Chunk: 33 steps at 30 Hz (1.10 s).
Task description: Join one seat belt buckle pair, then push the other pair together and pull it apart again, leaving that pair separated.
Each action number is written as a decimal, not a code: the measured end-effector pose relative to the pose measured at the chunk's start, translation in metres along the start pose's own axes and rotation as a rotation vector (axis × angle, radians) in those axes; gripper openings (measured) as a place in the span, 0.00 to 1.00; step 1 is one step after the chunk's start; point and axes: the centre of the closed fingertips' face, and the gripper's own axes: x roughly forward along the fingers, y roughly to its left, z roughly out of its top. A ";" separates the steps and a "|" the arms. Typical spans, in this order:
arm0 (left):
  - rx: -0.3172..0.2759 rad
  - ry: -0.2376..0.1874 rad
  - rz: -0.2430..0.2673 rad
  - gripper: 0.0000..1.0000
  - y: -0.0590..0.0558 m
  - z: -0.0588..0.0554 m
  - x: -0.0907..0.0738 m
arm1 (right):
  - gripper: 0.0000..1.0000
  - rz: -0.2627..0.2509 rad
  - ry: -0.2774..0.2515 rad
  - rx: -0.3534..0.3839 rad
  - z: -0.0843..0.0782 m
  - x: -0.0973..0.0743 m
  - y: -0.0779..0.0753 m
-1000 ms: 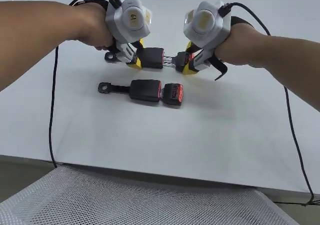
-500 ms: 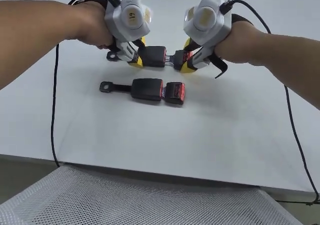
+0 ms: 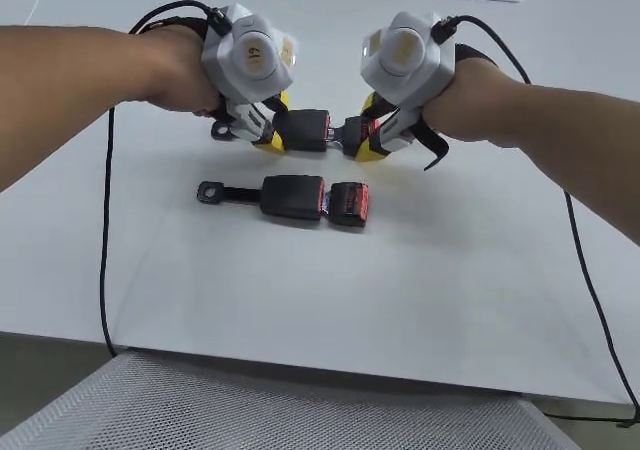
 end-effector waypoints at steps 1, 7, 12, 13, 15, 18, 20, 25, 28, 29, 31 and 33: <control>0.000 0.000 0.000 0.30 0.000 0.000 0.000 | 0.31 0.000 0.000 0.002 0.001 0.000 0.000; -0.007 0.004 -0.002 0.30 0.004 -0.003 0.002 | 0.30 0.004 -0.005 -0.002 0.008 0.000 0.001; -0.010 0.010 0.001 0.30 0.005 -0.002 0.002 | 0.30 0.001 0.009 -0.014 0.012 0.000 0.001; -0.011 0.011 0.002 0.30 0.005 -0.002 0.002 | 0.30 0.001 0.008 -0.015 0.012 0.000 0.001; -0.013 0.013 0.001 0.30 0.004 -0.002 0.002 | 0.30 0.000 0.001 -0.006 0.011 -0.001 0.001; -0.014 0.014 0.001 0.30 0.003 -0.001 0.001 | 0.31 0.000 0.000 -0.002 0.011 -0.001 0.001; -0.016 0.013 0.001 0.30 0.003 0.000 0.001 | 0.31 0.000 -0.001 -0.003 0.011 -0.001 0.001; -0.020 0.018 0.003 0.30 0.003 -0.002 0.001 | 0.31 0.002 -0.002 -0.004 0.011 0.000 0.000; -0.022 0.018 0.003 0.30 0.001 0.000 0.000 | 0.31 0.004 -0.004 -0.003 0.011 0.001 -0.001; -0.023 0.018 0.003 0.30 0.001 0.001 -0.001 | 0.31 0.004 -0.004 -0.003 0.011 0.001 0.000; -0.023 0.019 0.002 0.30 0.002 0.000 0.000 | 0.31 0.004 -0.003 -0.005 0.011 0.000 0.000; -0.024 0.020 0.002 0.30 0.003 -0.001 0.001 | 0.31 0.004 -0.005 -0.003 0.011 0.000 0.001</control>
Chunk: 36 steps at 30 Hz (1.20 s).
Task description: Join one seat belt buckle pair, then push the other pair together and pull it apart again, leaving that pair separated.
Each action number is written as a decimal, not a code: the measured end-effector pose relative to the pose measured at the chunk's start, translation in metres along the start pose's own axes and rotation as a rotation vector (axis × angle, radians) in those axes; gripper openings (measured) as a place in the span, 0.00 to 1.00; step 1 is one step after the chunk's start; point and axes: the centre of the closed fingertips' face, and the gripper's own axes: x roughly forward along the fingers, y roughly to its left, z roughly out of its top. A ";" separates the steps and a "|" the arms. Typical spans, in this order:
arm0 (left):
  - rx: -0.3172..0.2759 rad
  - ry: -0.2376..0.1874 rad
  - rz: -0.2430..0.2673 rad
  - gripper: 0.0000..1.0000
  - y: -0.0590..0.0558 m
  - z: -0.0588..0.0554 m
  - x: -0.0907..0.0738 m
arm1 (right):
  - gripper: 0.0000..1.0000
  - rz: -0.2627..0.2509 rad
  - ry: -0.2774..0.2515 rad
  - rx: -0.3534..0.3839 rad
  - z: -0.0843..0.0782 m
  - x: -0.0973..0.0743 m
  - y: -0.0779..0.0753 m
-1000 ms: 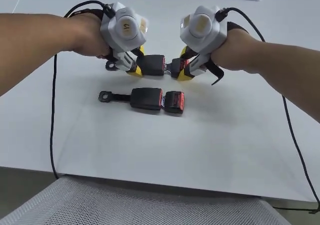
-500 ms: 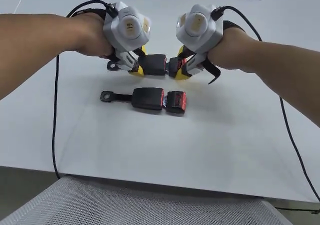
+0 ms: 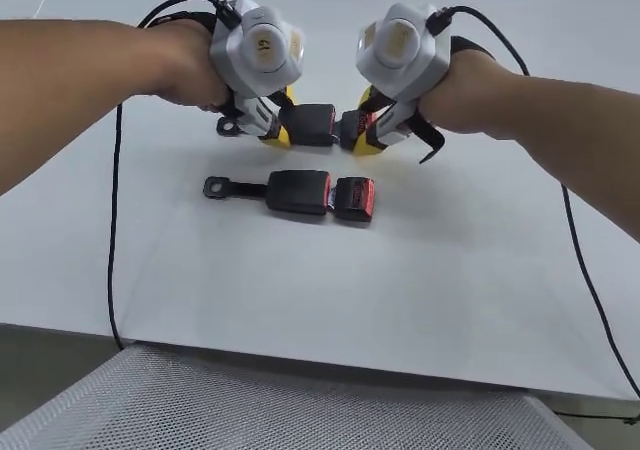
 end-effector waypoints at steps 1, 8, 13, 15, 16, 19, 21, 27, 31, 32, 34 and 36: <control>0.001 0.001 0.000 0.30 -0.001 0.001 -0.001 | 0.31 0.000 0.000 0.000 0.000 0.000 0.000; 0.000 0.010 -0.004 0.30 -0.003 0.003 -0.002 | 0.31 -0.001 0.007 0.003 -0.004 -0.001 0.001; -0.005 0.013 -0.001 0.30 0.000 0.000 0.000 | 0.31 -0.003 0.004 0.012 -0.009 -0.002 0.000; -0.007 0.013 0.001 0.30 0.001 0.000 0.000 | 0.31 -0.005 0.018 0.007 -0.012 -0.004 0.000; -0.007 0.012 0.001 0.30 0.001 0.000 0.000 | 0.31 -0.004 0.011 0.012 -0.012 -0.004 0.000; -0.002 0.014 -0.001 0.30 0.000 0.000 0.000 | 0.32 -0.002 0.001 0.029 -0.013 -0.005 0.002; -0.003 0.012 -0.001 0.30 -0.001 0.001 0.000 | 0.32 -0.004 0.006 0.022 -0.013 -0.005 0.003; -0.007 0.006 0.003 0.30 -0.001 0.000 0.001 | 0.33 -0.015 0.004 0.014 -0.018 -0.007 0.006; -0.008 0.008 0.002 0.31 -0.005 0.002 -0.001 | 0.33 -0.020 0.006 0.021 -0.026 -0.011 0.006; -0.007 0.008 0.001 0.31 -0.005 0.002 -0.001 | 0.33 -0.025 0.009 0.019 -0.027 -0.011 0.005; -0.005 0.009 0.001 0.31 -0.006 0.003 -0.001 | 0.33 -0.030 0.019 0.020 -0.033 -0.013 0.005; -0.006 0.012 0.000 0.31 -0.007 0.003 -0.001 | 0.33 -0.037 0.023 0.020 -0.040 -0.017 0.005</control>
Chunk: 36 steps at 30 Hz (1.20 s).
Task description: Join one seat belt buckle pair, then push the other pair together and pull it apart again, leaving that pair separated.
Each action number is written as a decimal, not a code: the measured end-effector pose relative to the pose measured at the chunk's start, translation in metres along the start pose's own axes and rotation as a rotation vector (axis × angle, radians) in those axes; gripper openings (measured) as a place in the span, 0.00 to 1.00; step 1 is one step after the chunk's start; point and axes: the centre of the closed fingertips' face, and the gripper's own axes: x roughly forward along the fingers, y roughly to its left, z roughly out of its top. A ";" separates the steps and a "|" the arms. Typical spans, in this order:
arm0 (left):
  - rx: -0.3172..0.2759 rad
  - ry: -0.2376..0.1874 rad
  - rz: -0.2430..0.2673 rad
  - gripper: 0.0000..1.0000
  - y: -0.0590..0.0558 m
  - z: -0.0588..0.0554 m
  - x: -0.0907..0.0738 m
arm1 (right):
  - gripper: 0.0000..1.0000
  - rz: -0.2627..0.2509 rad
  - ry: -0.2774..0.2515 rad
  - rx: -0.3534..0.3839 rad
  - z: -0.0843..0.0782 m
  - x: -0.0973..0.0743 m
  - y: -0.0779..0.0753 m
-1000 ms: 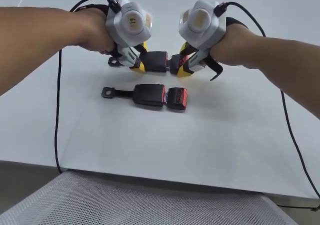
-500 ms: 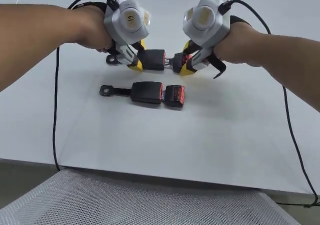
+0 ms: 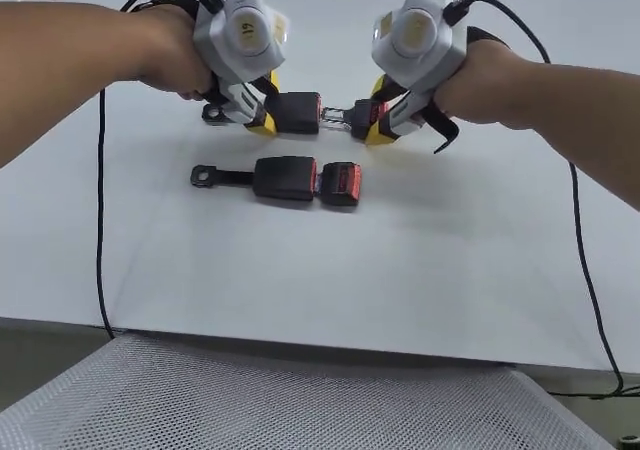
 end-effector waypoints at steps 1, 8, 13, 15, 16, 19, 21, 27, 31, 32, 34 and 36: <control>0.000 0.001 0.000 0.31 -0.001 0.000 0.000 | 0.33 -0.005 0.002 -0.003 -0.002 -0.001 0.000; -0.002 0.009 0.003 0.31 -0.001 0.001 -0.001 | 0.34 -0.014 0.031 0.001 -0.028 -0.015 0.000; -0.004 0.012 0.005 0.31 0.001 -0.001 0.000 | 0.34 -0.015 0.048 0.016 -0.054 -0.028 0.002; -0.004 0.013 0.006 0.31 0.000 0.000 0.000 | 0.34 -0.020 0.053 0.025 -0.063 -0.032 0.003; -0.004 0.013 0.007 0.31 0.000 0.000 -0.001 | 0.34 -0.022 0.056 0.029 -0.066 -0.034 0.003; -0.007 0.016 0.012 0.31 0.001 -0.001 0.000 | 0.34 -0.030 0.073 0.023 -0.076 -0.039 0.003; -0.006 0.019 0.012 0.31 0.002 -0.001 0.000 | 0.34 -0.032 0.084 0.021 -0.085 -0.041 0.002; 0.012 0.017 0.017 0.31 0.002 -0.001 0.000 | 0.35 -0.023 0.100 0.043 -0.098 -0.046 0.004; 0.000 0.008 0.011 0.31 0.003 -0.002 0.000 | 0.36 -0.014 0.118 0.043 -0.096 -0.043 0.003; 0.002 0.011 0.009 0.31 0.003 -0.002 0.000 | 0.36 -0.013 0.125 0.031 -0.096 -0.043 0.002; 0.005 0.016 0.009 0.31 0.003 -0.002 0.001 | 0.36 -0.013 0.130 0.020 -0.097 -0.043 0.003; 0.003 0.016 0.012 0.32 0.003 -0.002 0.000 | 0.37 -0.015 0.137 0.014 -0.098 -0.043 0.002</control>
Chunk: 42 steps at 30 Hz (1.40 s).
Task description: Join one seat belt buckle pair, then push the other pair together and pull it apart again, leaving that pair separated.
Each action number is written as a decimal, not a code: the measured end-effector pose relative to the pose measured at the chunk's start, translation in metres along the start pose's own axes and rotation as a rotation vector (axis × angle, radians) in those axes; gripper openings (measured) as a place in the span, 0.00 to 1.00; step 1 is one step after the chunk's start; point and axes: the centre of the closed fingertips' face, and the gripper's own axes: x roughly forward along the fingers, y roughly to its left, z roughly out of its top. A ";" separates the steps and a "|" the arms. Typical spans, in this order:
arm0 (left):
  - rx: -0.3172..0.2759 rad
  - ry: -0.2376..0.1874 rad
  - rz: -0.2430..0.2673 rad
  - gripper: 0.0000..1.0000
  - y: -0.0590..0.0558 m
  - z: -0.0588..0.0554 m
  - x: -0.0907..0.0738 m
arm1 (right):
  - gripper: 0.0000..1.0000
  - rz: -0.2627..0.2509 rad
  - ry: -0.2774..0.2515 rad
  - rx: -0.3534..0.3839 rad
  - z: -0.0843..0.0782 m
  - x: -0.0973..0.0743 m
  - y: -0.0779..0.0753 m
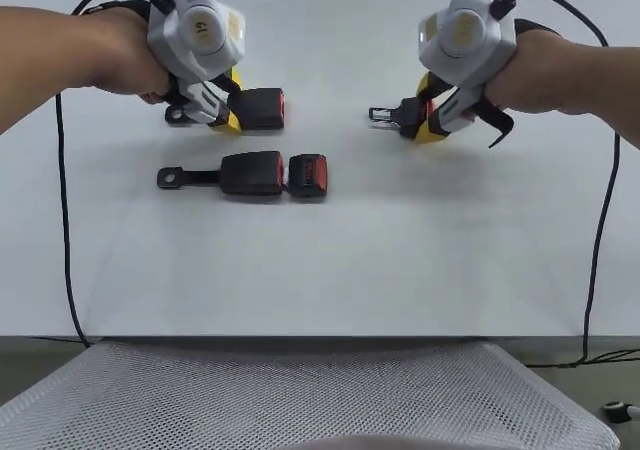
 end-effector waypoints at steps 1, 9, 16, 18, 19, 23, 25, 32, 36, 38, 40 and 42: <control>0.003 0.001 0.004 0.32 0.000 0.000 0.000 | 0.37 -0.004 0.003 -0.001 0.000 0.000 -0.001; 0.046 0.031 0.037 0.32 0.000 0.002 -0.001 | 0.39 -0.091 0.053 -0.123 0.005 0.000 -0.004; 0.062 0.002 0.094 0.40 0.003 0.008 -0.015 | 0.48 -0.224 0.017 -0.131 0.016 -0.012 -0.010; 0.024 -0.030 0.122 0.42 0.005 0.012 -0.022 | 0.48 -0.246 -0.025 -0.080 0.020 -0.019 -0.010; 0.010 -0.042 0.131 0.44 0.004 0.013 -0.025 | 0.48 -0.248 -0.042 -0.055 0.021 -0.021 -0.008; 0.004 -0.069 0.180 0.51 0.002 0.014 -0.034 | 0.49 -0.264 -0.158 0.049 0.036 -0.034 0.002; -0.030 -0.112 0.205 0.54 -0.007 0.019 -0.043 | 0.50 -0.276 -0.224 0.097 0.045 -0.042 0.010; -0.143 -0.192 0.240 0.72 -0.043 0.024 -0.065 | 0.56 -0.255 -0.411 0.205 0.073 -0.062 0.046; -0.212 -0.243 0.272 0.74 -0.063 0.022 -0.084 | 0.60 -0.240 -0.463 0.246 0.077 -0.073 0.070; -0.234 -0.241 0.287 0.76 -0.072 0.014 -0.091 | 0.63 -0.252 -0.480 0.267 0.075 -0.078 0.077; -0.263 -0.243 0.302 0.78 -0.080 0.006 -0.098 | 0.66 -0.262 -0.499 0.297 0.072 -0.083 0.082; -0.299 -0.247 0.311 0.78 -0.085 -0.001 -0.104 | 0.69 -0.225 -0.562 0.374 0.072 -0.088 0.090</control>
